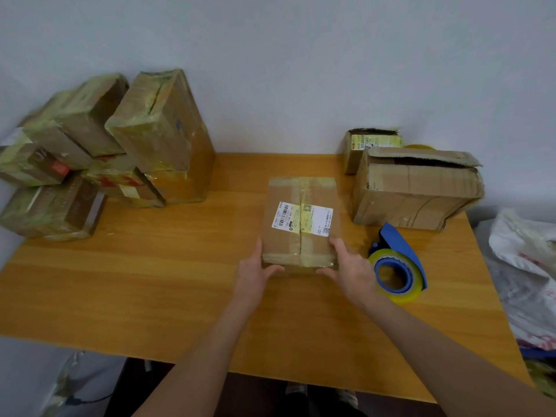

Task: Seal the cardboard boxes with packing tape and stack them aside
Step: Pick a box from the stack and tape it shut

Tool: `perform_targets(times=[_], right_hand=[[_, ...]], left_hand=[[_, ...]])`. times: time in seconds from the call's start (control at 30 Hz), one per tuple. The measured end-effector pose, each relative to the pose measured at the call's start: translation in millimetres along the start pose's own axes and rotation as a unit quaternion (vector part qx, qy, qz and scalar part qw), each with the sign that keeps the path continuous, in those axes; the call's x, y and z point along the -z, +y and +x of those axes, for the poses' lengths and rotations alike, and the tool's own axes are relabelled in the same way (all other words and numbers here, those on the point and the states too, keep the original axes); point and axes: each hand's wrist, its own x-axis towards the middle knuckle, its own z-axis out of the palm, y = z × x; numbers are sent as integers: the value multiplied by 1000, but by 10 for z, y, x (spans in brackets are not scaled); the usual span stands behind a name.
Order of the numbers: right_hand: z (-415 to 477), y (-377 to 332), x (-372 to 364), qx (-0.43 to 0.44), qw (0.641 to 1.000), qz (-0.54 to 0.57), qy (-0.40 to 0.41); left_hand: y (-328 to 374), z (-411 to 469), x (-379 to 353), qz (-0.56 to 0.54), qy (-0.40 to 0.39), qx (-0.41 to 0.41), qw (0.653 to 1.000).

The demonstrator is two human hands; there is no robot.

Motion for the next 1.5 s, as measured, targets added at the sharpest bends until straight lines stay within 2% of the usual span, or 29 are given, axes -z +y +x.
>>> perform_targets(times=[0.13,0.27,0.43,0.53,0.6,0.7,0.77,0.87,1.07,1.13,1.27,1.4,1.5], right_hand=[[-6,187,19,33,993,108,-19],[-4,350,171,41,974,193,-109],[-23,302,130,28,985,152,-72],[-24,256,201,5,988,133,-81],[6,190,253,-2,992,108,-62],[85,-25,215,-50,994,80,-48],[97,-140,145,-80,992,71,-67],[99,-163,103,-91,991,62,-72],[134,6,174,-89,972,204,-72],[144,24,197,-111,960,238,-97],[117,-17,161,-124,938,289,-146],[112,-74,190,-135,940,276,-149],[80,-220,163,-128,922,334,-148]], left_hand=[[-94,-8,110,-59,-27,-33,997],[-192,-56,165,-80,-31,-46,995],[-220,-112,89,-55,-2,-20,998],[-170,-152,132,-26,-43,-25,998],[-72,-203,158,-75,-71,-12,995],[149,-141,51,-168,-46,34,984],[252,-48,-46,-165,-25,79,983],[241,23,-121,-143,-10,97,985],[165,-53,-40,-136,0,73,988],[161,-54,-11,-158,6,73,985],[217,-44,-31,-211,-29,102,972],[208,-26,69,-131,3,110,985],[110,0,228,-121,41,130,983]])
